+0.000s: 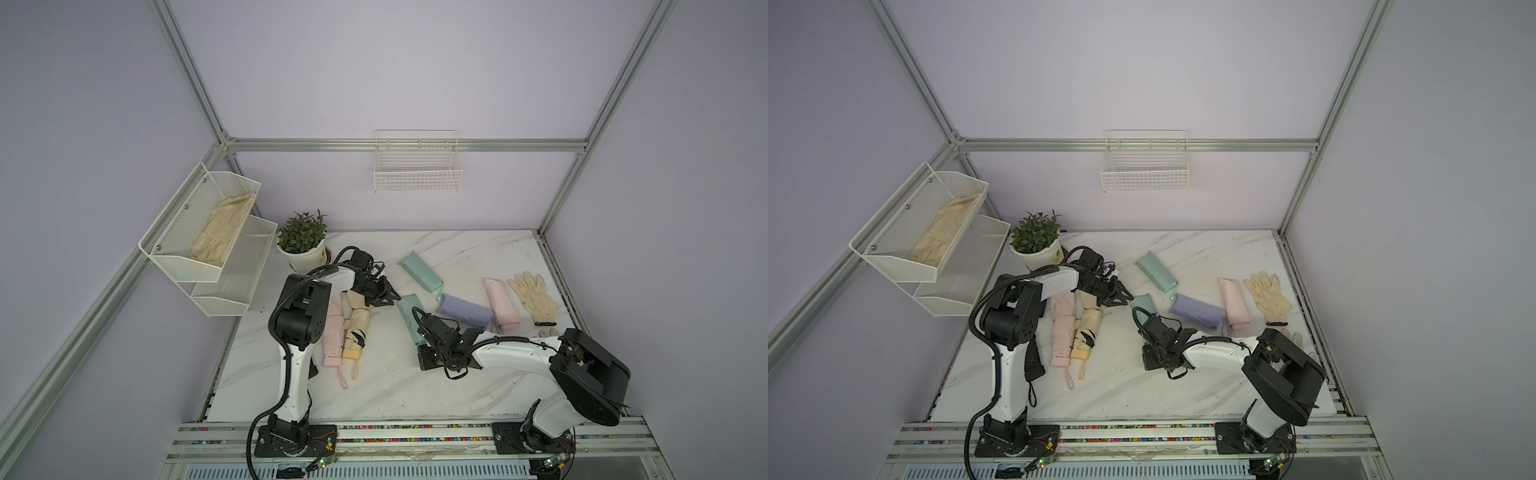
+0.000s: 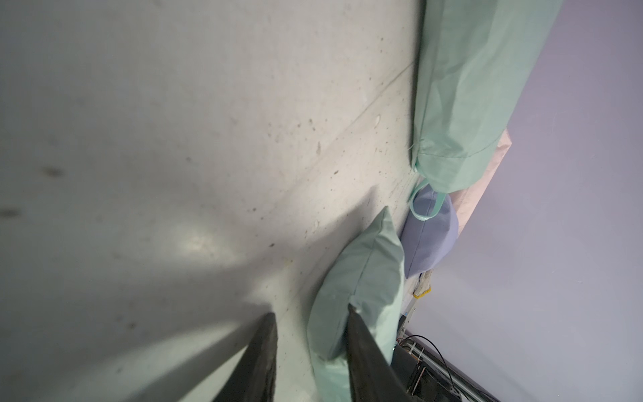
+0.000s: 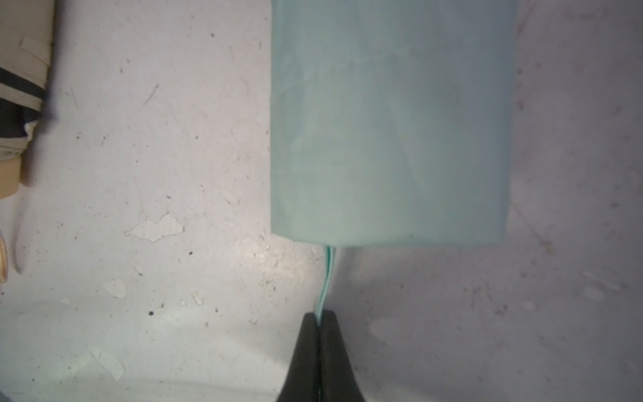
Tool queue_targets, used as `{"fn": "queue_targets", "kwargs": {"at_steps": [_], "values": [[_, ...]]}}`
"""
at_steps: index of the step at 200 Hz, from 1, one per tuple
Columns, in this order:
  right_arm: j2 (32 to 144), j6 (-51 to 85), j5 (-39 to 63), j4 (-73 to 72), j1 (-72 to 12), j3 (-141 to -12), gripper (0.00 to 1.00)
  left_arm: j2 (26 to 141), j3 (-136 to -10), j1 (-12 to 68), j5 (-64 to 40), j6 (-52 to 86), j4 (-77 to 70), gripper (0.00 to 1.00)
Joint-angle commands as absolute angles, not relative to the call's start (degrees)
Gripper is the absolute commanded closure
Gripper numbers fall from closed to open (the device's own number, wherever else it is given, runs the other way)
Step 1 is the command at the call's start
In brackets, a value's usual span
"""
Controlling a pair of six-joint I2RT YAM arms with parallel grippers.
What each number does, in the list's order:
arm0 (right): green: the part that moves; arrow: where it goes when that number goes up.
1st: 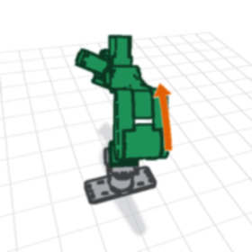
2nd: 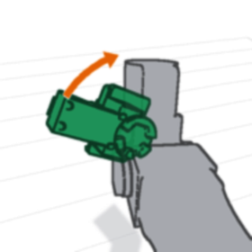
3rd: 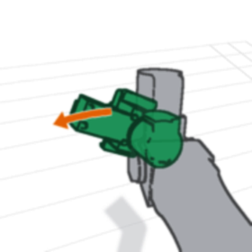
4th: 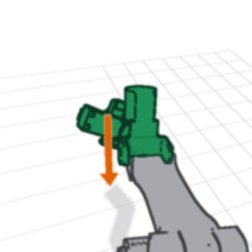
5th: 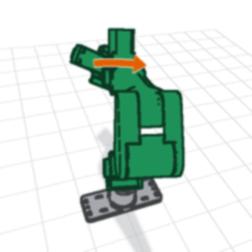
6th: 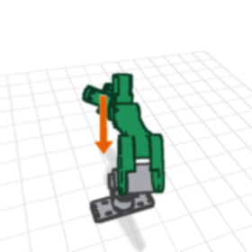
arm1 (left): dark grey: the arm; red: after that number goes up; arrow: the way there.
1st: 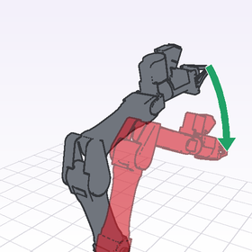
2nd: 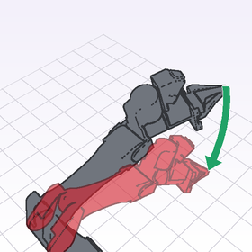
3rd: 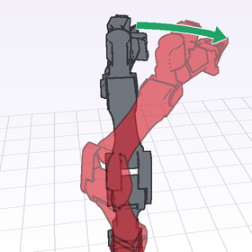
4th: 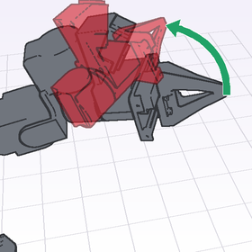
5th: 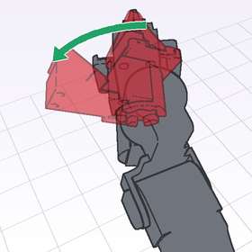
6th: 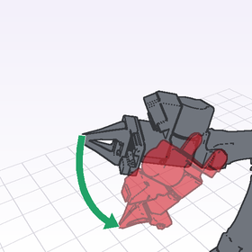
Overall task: Take umbrellas out of sleeves
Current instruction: Take out the umbrella from the umbrella sleeve.
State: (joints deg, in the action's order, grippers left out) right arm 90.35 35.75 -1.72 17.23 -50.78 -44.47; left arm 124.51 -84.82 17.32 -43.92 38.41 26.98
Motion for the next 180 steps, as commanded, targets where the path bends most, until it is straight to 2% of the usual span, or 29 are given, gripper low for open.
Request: {"fn": "queue_targets", "kwargs": {"at_steps": [1, 22, 58, 180], "values": [[90.5, 36.1, -2.3, 17.9, -50.7, -43.7, 1.00, 123.4, -87.0, 17.5, -45.4, 38.6, 25.4, 0.73], [90.9, 36.1, -2.2, 17.7, -50.6, -43.8, 1.00, 123.2, -86.7, 17.6, -45.9, 38.9, 24.5, 0.88], [91.5, 36.1, -2.1, 17.6, -50.6, -44.2, 1.00, 122.8, -86.5, 17.5, -46.3, 39.2, 23.6, 1.00], [90.2, 35.3, -1.0, 16.3, -50.7, -42.5, 1.00, 118.9, -85.4, 13.2, -47.4, 39.0, 22.2, 1.00]]}}
